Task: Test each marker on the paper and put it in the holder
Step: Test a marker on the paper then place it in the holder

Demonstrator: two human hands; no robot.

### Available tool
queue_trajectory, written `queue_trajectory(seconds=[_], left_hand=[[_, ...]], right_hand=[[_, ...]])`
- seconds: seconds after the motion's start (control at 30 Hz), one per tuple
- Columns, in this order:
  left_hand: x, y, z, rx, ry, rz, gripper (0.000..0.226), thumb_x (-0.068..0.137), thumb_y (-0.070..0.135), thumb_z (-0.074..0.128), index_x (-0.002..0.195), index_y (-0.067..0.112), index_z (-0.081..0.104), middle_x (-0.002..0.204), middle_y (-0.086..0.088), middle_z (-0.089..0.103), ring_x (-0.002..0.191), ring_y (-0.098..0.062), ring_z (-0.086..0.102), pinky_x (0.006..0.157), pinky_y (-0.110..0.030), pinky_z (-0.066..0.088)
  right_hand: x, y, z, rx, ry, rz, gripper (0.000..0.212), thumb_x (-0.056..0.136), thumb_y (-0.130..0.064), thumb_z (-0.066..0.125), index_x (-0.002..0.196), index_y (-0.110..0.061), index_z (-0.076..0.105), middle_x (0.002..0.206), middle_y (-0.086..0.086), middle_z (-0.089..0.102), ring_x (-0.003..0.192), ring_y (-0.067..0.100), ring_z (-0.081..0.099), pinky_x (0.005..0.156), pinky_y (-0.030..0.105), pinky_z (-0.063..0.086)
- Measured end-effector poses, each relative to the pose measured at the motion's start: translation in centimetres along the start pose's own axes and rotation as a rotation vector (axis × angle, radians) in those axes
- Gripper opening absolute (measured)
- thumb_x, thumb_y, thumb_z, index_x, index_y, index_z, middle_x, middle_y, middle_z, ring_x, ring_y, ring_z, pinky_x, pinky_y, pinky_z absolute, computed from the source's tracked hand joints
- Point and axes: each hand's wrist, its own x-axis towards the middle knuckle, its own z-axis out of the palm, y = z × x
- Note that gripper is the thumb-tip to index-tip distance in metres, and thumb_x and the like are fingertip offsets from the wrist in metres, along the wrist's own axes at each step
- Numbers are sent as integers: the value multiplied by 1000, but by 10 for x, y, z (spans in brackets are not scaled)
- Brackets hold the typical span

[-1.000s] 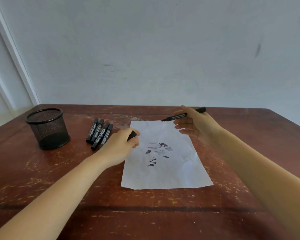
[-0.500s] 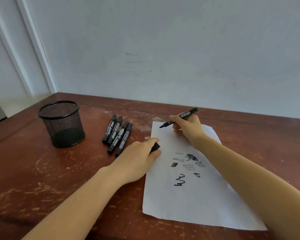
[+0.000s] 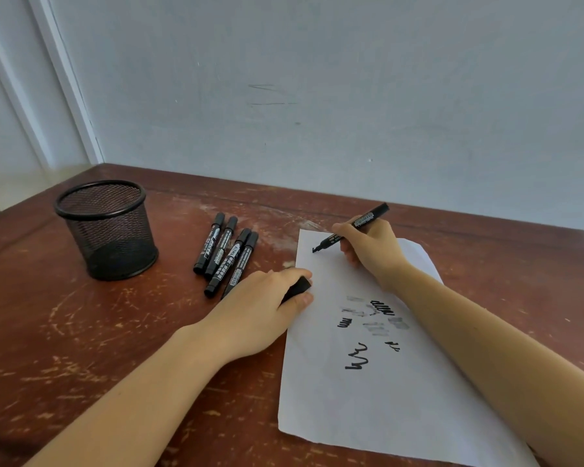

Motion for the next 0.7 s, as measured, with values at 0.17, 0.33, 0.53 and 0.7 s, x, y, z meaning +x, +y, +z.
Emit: queue_trajectory(seconds=[0.17, 0.33, 0.53, 0.7], left_hand=[[0, 0, -1, 9, 19, 17, 40, 95, 43, 43, 133, 31, 47, 120, 4, 64, 106, -13, 58, 89, -37, 48], [0, -1, -1, -4, 20, 25, 39, 95, 43, 43, 131, 31, 48, 116, 4, 65, 101, -12, 60, 86, -38, 50], [0, -2, 0, -2, 20, 29, 40, 95, 43, 42, 134, 32, 45, 122, 4, 63, 107, -13, 58, 90, -38, 49], [1, -3, 1, -8, 14, 16, 49, 95, 43, 41, 142, 31, 34, 137, 5, 54, 125, -17, 49, 102, -39, 42]], right_hand=[[2, 1, -1, 20, 12, 12, 26, 88, -17, 62, 64, -8, 56, 56, 6, 55, 45, 18, 44, 47, 29, 38], [3, 2, -1, 28, 27, 13, 27, 88, -15, 60, 63, -8, 55, 55, 5, 53, 43, 17, 44, 46, 29, 37], [4, 1, -2, 39, 39, 35, 28, 88, -14, 59, 62, -8, 52, 55, 6, 52, 43, 18, 42, 46, 29, 35], [5, 1, -3, 41, 42, 48, 29, 88, -15, 57, 60, -10, 50, 54, 6, 49, 43, 18, 40, 47, 30, 33]])
